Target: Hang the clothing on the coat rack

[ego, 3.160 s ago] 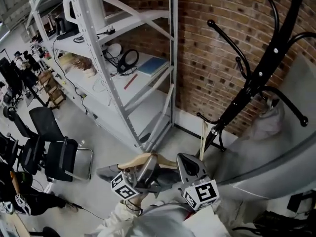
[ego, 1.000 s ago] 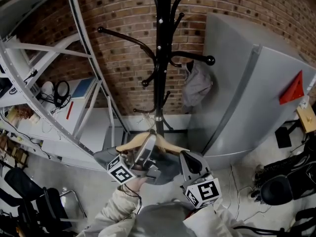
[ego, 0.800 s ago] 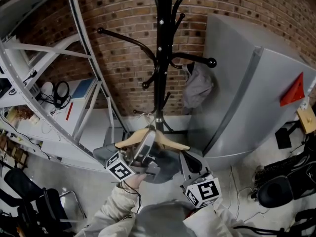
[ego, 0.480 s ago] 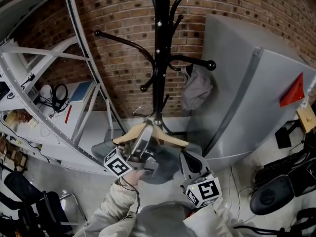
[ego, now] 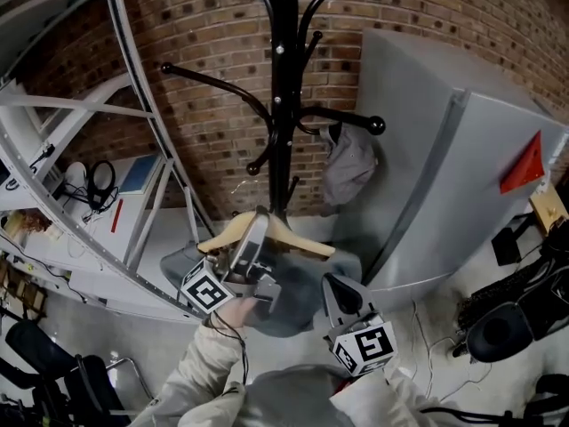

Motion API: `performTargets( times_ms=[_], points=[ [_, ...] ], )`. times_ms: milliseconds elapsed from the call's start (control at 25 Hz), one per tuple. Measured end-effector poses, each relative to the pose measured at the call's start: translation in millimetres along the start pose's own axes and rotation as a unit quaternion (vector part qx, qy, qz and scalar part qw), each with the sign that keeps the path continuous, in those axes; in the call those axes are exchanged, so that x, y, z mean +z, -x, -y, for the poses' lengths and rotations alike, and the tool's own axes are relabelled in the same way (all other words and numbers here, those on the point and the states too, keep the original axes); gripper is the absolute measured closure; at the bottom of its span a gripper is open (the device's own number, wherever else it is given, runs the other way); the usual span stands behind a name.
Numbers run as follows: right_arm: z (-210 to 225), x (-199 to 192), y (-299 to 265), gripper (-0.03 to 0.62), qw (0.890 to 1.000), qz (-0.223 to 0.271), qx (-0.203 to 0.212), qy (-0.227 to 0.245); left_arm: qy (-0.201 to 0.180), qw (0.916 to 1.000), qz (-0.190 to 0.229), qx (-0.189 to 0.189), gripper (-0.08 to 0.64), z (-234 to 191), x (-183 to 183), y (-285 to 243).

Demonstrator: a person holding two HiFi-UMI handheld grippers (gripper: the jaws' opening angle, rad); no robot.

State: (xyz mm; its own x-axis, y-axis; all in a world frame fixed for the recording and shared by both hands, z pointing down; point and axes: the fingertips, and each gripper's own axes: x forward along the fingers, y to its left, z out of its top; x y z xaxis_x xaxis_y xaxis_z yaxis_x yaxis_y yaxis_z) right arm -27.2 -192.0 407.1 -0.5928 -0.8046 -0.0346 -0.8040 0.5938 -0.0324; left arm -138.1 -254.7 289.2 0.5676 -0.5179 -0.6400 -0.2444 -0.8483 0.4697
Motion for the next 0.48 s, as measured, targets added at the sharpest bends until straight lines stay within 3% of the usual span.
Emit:
performTargets(
  times_ms=[480],
  points=[
    [7.3, -4.8, -5.8, 0.569, 1.000, -0.004, -0.016, -0.007, -0.002, 1.0000, -0.003, -0.005, 0.456, -20.0, 8.8, -19.3]
  ],
)
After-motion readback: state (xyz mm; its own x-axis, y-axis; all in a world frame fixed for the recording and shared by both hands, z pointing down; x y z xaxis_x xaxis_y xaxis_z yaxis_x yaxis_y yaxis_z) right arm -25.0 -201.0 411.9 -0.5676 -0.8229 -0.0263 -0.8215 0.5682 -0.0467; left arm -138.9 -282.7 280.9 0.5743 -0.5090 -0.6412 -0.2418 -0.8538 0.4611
